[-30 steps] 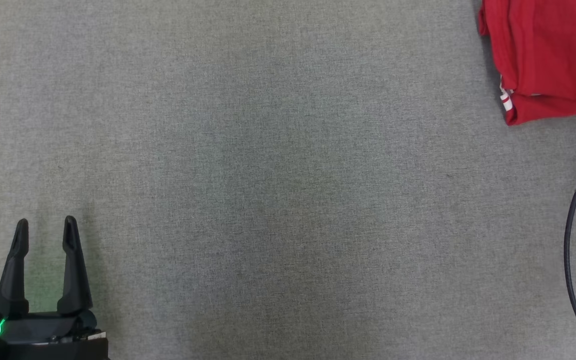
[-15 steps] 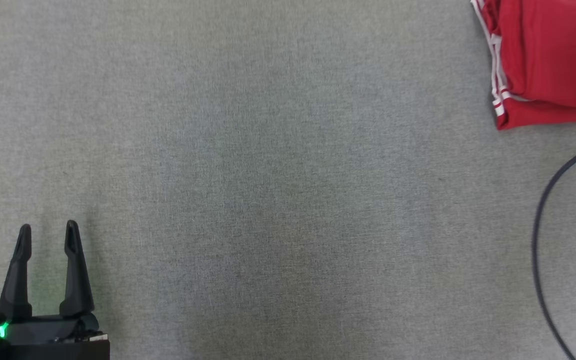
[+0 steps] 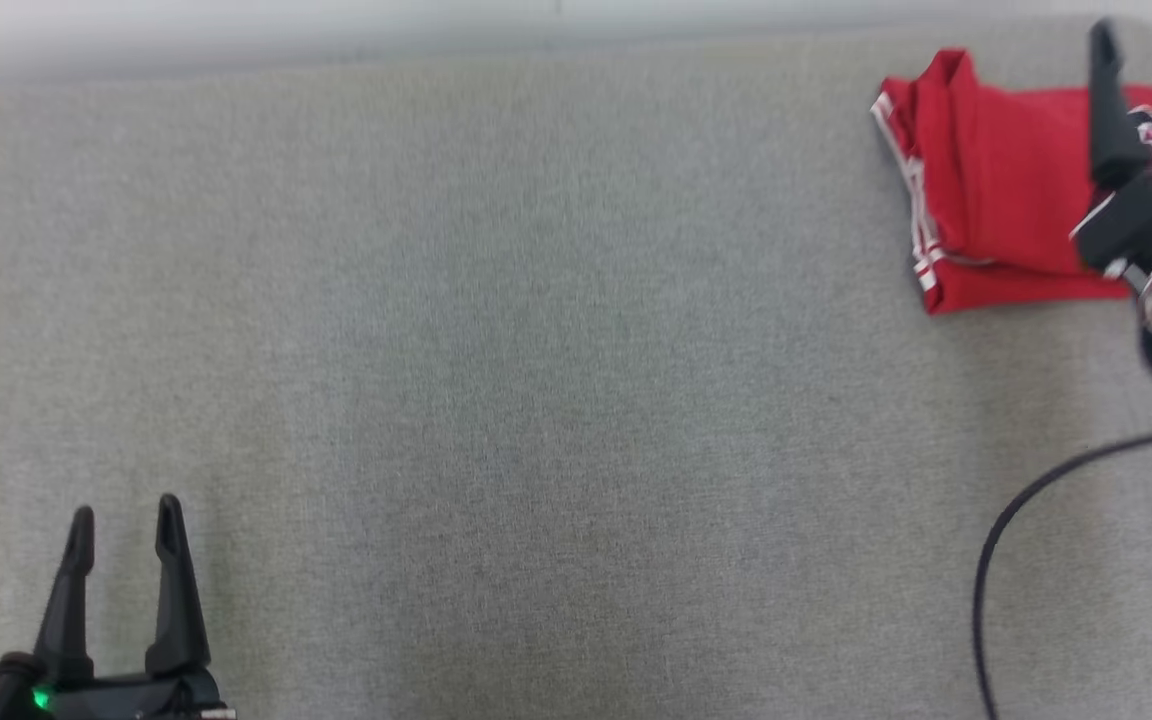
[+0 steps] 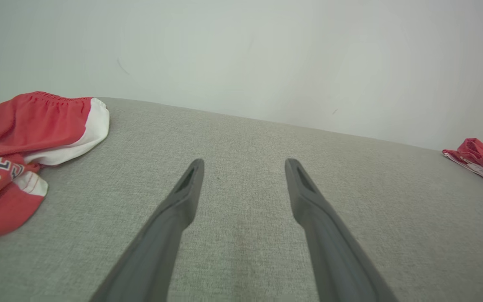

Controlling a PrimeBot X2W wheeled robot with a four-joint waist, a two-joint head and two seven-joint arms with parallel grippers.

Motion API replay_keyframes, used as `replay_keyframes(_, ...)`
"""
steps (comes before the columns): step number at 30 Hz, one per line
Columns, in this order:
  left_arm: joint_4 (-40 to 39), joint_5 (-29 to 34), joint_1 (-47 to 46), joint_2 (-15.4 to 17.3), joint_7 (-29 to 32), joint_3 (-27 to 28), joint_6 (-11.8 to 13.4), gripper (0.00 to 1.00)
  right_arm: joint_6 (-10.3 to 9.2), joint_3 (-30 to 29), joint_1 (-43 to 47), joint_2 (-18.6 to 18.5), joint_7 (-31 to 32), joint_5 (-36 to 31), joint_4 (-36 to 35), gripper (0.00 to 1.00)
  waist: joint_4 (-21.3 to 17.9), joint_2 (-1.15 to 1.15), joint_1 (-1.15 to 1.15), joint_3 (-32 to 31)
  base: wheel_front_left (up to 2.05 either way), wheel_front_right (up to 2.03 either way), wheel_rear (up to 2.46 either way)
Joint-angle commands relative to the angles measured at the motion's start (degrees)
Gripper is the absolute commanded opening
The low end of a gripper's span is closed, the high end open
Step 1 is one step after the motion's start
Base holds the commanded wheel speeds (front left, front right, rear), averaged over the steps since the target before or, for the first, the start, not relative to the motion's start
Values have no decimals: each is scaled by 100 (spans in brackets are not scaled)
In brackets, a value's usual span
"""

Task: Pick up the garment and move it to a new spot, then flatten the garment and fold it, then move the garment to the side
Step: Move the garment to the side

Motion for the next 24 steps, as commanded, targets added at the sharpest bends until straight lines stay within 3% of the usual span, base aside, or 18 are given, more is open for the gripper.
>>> replay_keyframes(1, 32, -18, 77, -5, -23, 3, -11, 100, -3, -25, 141, 33, -9, -45, -68, 100, -29, 0, 1, -231, 0, 0, 0)
replay_keyframes(24, 230, -166, 624, -13, -23, -292, 193, 100, -3, -1541, 3666, 1268, -11, -1247, -2830, 100, 216, 0, 1, -1184, 0, 0, 0)
